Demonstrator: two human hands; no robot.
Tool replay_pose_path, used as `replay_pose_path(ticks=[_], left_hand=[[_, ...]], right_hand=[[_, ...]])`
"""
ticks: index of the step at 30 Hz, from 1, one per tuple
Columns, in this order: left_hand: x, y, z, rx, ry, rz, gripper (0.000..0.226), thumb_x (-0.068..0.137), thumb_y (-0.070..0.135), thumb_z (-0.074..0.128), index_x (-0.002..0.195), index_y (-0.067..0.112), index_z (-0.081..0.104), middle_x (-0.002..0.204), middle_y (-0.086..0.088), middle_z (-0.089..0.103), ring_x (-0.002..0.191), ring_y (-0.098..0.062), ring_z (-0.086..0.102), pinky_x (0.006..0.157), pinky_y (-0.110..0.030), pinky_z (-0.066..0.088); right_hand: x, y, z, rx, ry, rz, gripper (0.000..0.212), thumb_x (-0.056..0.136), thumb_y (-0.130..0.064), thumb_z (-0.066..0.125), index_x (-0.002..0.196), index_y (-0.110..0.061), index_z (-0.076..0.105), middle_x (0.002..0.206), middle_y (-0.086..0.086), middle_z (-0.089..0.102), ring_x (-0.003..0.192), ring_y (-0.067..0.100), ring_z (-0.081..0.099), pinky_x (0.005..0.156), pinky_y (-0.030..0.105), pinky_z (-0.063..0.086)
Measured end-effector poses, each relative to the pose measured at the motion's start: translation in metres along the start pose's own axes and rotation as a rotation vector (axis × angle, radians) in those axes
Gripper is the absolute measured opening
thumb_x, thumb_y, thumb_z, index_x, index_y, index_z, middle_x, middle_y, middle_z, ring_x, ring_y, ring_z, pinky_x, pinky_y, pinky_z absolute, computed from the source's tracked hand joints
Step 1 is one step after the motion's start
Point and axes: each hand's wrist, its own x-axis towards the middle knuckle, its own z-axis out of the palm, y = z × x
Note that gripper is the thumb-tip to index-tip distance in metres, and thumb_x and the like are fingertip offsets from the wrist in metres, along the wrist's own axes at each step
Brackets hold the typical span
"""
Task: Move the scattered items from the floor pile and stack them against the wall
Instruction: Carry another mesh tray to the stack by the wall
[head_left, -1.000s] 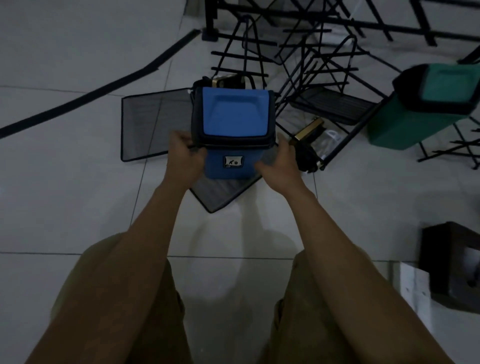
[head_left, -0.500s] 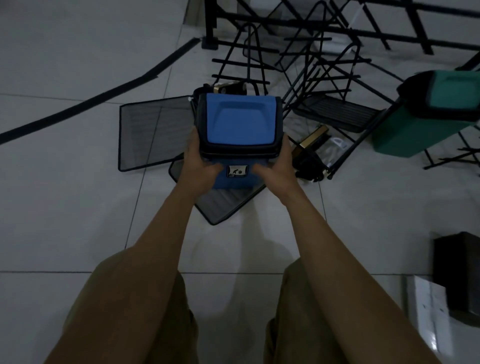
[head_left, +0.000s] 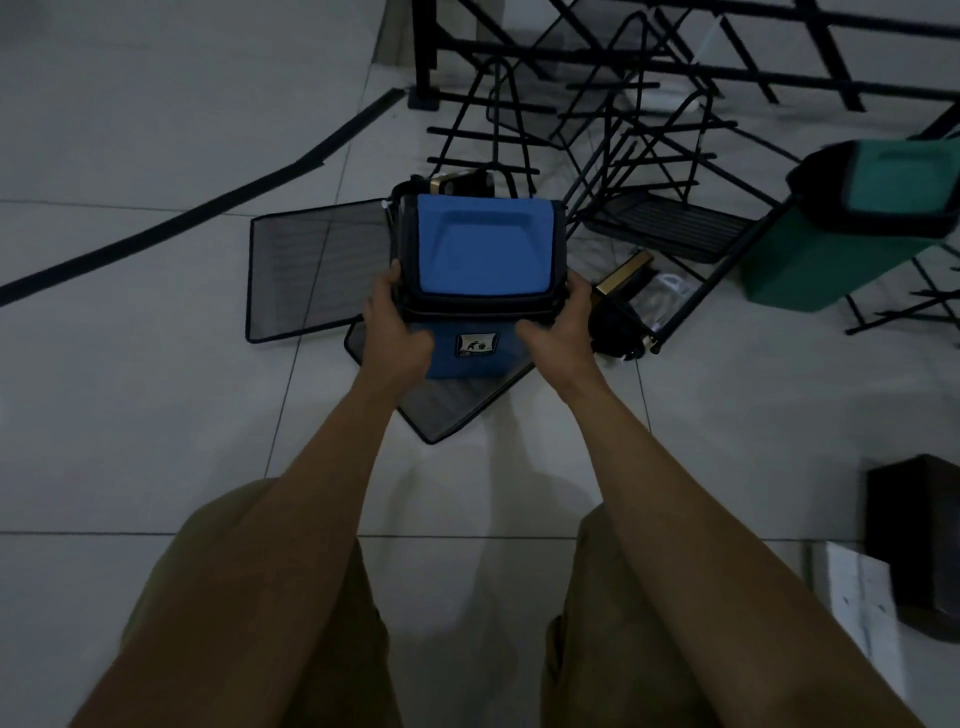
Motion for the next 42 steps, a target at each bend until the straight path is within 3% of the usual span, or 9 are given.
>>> replay_pose_path(ticks=[5, 10, 17, 23, 26, 31, 33, 38, 42], left_hand=[[0.001, 0.029, 0.019, -0.073, -0.034, 0.115, 0.077, 0.077, 0.011, 0.062, 0.145, 0.028, 0.031, 0.142, -0.003, 0.041, 0.131, -0.021, 0.042, 0.109, -0.048, 0.039], [-0.004, 0.051, 0.059, -0.129, -0.082, 0.154, 0.078, 0.074, 0.015, 0.066, 0.143, 0.034, 0.034, 0.142, -0.006, 0.042, 0.133, -0.022, 0.04, 0.109, -0.049, 0.037], [-0.05, 0.078, 0.119, -0.02, -0.281, 0.11, 0.087, 0.069, 0.005, 0.055, 0.148, 0.025, 0.025, 0.139, -0.007, 0.036, 0.129, -0.012, 0.036, 0.111, -0.038, 0.037], [-0.07, 0.078, 0.139, 0.07, -0.236, 0.159, 0.082, 0.076, -0.002, 0.06, 0.147, 0.018, 0.024, 0.133, -0.009, 0.034, 0.118, -0.008, 0.038, 0.106, -0.025, 0.037], [-0.081, 0.079, 0.143, 0.082, -0.205, 0.158, 0.083, 0.075, 0.003, 0.062, 0.147, 0.018, 0.023, 0.133, -0.008, 0.034, 0.118, -0.011, 0.038, 0.103, -0.022, 0.036], [-0.092, 0.062, 0.145, 0.097, -0.334, 0.087, 0.092, 0.074, 0.008, 0.066, 0.149, 0.017, 0.013, 0.136, -0.007, 0.028, 0.117, -0.011, 0.036, 0.094, -0.003, 0.033], [-0.095, 0.053, 0.144, 0.139, -0.413, 0.091, 0.097, 0.071, 0.013, 0.068, 0.148, 0.016, 0.009, 0.136, -0.008, 0.026, 0.121, -0.013, 0.034, 0.098, -0.009, 0.033], [-0.083, 0.043, 0.129, 0.313, -0.567, 0.096, 0.094, 0.068, 0.032, 0.068, 0.142, 0.013, 0.011, 0.132, -0.009, 0.029, 0.122, -0.019, 0.039, 0.101, -0.03, 0.044], [-0.072, 0.045, 0.118, 0.376, -0.519, 0.139, 0.069, 0.063, 0.052, 0.056, 0.117, 0.022, 0.025, 0.12, -0.011, 0.039, 0.106, -0.02, 0.049, 0.085, -0.043, 0.054]], right_hand=[[-0.005, -0.008, -0.024, 0.031, 0.059, -0.053, 0.077, 0.078, -0.008, 0.062, 0.141, -0.023, 0.021, 0.134, -0.004, 0.04, 0.121, -0.001, 0.044, 0.104, 0.019, 0.039], [-0.019, -0.007, -0.064, -0.007, 0.189, -0.072, 0.084, 0.072, -0.017, 0.063, 0.144, -0.023, 0.021, 0.14, 0.006, 0.04, 0.129, 0.022, 0.044, 0.109, 0.05, 0.039], [-0.06, 0.014, -0.129, -0.145, 0.31, 0.038, 0.08, 0.069, -0.024, 0.066, 0.138, -0.034, 0.027, 0.134, 0.002, 0.038, 0.13, 0.026, 0.039, 0.105, 0.052, 0.042], [-0.078, 0.029, -0.153, -0.138, 0.299, 0.093, 0.06, 0.082, 0.009, 0.066, 0.125, -0.021, 0.037, 0.114, -0.005, 0.041, 0.099, -0.017, 0.047, 0.078, 0.004, 0.044], [-0.085, 0.027, -0.153, -0.132, 0.336, 0.109, 0.053, 0.079, 0.011, 0.066, 0.102, -0.03, 0.04, 0.103, -0.009, 0.045, 0.088, -0.018, 0.052, 0.077, 0.006, 0.047], [-0.092, 0.033, -0.153, -0.209, 0.313, 0.246, 0.07, 0.066, -0.028, 0.068, 0.126, -0.021, 0.035, 0.129, 0.005, 0.044, 0.12, 0.022, 0.048, 0.1, 0.036, 0.048], [-0.09, 0.043, -0.154, -0.291, 0.315, 0.273, 0.071, 0.062, -0.033, 0.069, 0.124, -0.015, 0.039, 0.125, 0.008, 0.048, 0.12, 0.03, 0.049, 0.098, 0.05, 0.05], [-0.093, 0.032, -0.145, -0.386, 0.358, 0.361, 0.055, 0.075, -0.012, 0.072, 0.109, -0.015, 0.029, 0.115, 0.004, 0.034, 0.11, 0.022, 0.046, 0.091, 0.037, 0.05], [-0.088, 0.023, -0.136, -0.486, 0.322, 0.416, 0.093, 0.074, -0.029, 0.072, 0.144, -0.017, 0.012, 0.133, 0.008, 0.033, 0.117, 0.03, 0.042, 0.099, 0.049, 0.044]])
